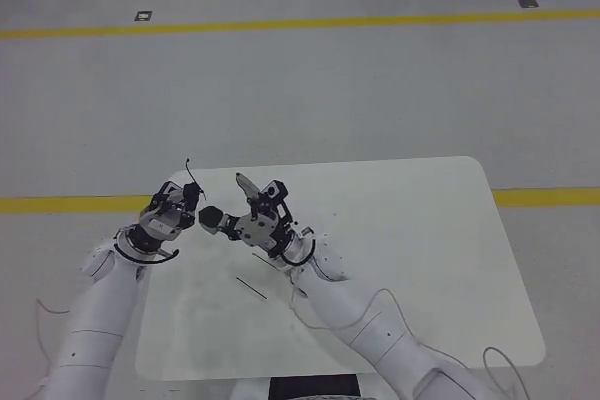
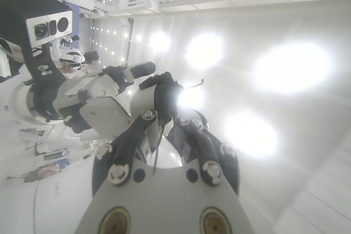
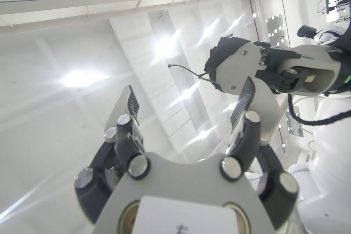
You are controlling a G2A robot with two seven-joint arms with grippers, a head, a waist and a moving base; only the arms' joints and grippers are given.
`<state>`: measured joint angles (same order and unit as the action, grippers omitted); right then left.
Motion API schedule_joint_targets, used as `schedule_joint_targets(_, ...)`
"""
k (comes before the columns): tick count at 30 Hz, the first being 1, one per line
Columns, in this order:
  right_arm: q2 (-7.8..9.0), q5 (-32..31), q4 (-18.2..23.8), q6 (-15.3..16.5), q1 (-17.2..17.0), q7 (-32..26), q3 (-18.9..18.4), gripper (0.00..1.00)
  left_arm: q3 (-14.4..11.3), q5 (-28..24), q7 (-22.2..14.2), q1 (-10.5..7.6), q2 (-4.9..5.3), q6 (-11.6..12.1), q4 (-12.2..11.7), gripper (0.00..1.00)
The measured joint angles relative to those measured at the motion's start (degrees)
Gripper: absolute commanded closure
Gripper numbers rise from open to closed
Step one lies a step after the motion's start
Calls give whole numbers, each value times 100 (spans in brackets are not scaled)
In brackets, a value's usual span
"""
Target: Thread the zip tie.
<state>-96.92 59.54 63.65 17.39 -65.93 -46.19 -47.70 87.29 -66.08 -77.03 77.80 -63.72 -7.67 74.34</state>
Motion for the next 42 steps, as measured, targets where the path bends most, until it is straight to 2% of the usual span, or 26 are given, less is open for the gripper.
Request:
schedule_joint_targets(5,-57,42,-106,92,41,-8,56,63,0,0,0,0,0,0,0,100)
schedule_joint_targets(15,-130,40,-249,125,94,-16,73,65,0,0,0,0,0,0,0,100)
schedule_joint_targets(20,-160,-19,-299,172,110,-14,89,72,0,0,0,0,0,0,0,100)
schedule_joint_targets(27,-198,-100,-358,191,137,-13,96,76,0,0,0,0,0,0,0,100)
schedule_joint_targets(33,-220,-140,-386,191,126,-4,80,86,0,0,0,0,0,0,0,100)
schedule_joint_targets(42,-243,-233,-388,196,112,18,44,85,0,0,0,0,0,0,0,100)
